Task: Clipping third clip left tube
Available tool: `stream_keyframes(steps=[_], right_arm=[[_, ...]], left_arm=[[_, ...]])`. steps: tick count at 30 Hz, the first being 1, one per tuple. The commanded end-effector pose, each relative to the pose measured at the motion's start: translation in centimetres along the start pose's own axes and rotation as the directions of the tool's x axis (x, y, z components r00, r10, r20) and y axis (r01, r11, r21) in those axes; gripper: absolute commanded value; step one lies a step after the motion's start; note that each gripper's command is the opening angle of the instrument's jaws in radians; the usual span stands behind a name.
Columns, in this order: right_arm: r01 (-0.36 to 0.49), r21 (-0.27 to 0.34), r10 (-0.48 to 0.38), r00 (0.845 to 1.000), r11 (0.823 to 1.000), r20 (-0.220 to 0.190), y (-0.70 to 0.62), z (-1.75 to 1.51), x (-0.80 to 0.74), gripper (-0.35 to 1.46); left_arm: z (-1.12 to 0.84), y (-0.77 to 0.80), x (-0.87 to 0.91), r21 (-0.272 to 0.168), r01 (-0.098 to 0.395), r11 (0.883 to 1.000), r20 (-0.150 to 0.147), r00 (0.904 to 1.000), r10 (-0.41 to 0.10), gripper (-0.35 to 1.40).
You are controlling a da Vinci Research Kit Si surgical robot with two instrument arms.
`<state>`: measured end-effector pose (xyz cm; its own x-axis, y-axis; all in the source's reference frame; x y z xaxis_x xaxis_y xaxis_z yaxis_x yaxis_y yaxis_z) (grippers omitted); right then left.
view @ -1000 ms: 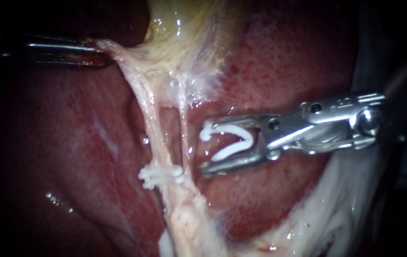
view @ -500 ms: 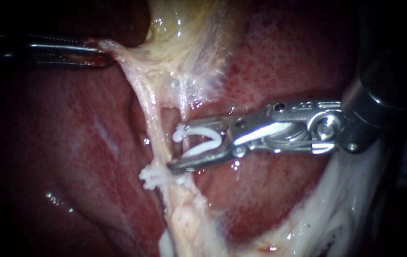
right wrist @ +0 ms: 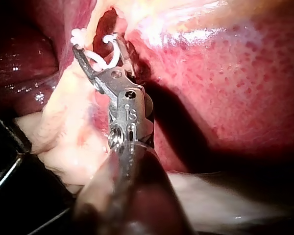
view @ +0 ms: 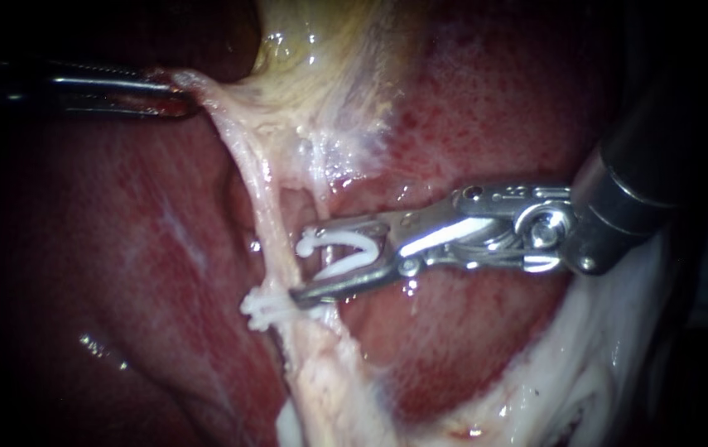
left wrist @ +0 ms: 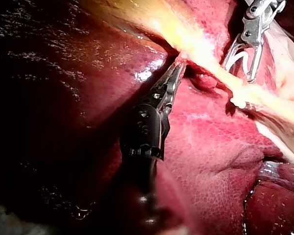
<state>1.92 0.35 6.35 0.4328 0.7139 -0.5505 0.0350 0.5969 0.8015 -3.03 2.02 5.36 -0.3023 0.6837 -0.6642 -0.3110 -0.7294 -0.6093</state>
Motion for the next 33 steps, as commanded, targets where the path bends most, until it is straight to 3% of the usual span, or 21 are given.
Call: stream_keyframes(steps=[1,8,21,27,33], right_arm=[[-0.003,0.002,0.003,1.000,1.000,-0.003,0.01,0.01,0.00,0.50],[-0.020,0.061,0.022,0.999,0.998,-0.029,0.02,0.09,0.04,0.50],[-0.039,0.087,0.045,0.996,0.995,-0.074,0.09,0.33,0.19,0.50],[-0.049,0.109,0.059,0.994,0.993,-0.088,0.12,0.49,0.29,0.50],[-0.053,0.137,0.067,0.992,0.989,-0.103,0.06,0.55,0.44,0.50]], left_arm=[[0.00,0.00,0.00,0.000,0.000,1.000,0.000,1.0000,0.000,-0.35],[0.00,0.00,-0.01,0.000,-0.001,1.000,0.000,1.0000,0.001,-0.35],[0.01,0.00,-0.01,0.000,-0.001,1.000,0.000,1.0000,0.001,-0.35],[0.01,-0.01,-0.01,0.000,-0.001,1.000,0.000,1.0000,0.001,-0.35],[0.01,-0.01,-0.01,0.000,-0.001,1.000,0.000,1.0000,0.001,-0.35]])
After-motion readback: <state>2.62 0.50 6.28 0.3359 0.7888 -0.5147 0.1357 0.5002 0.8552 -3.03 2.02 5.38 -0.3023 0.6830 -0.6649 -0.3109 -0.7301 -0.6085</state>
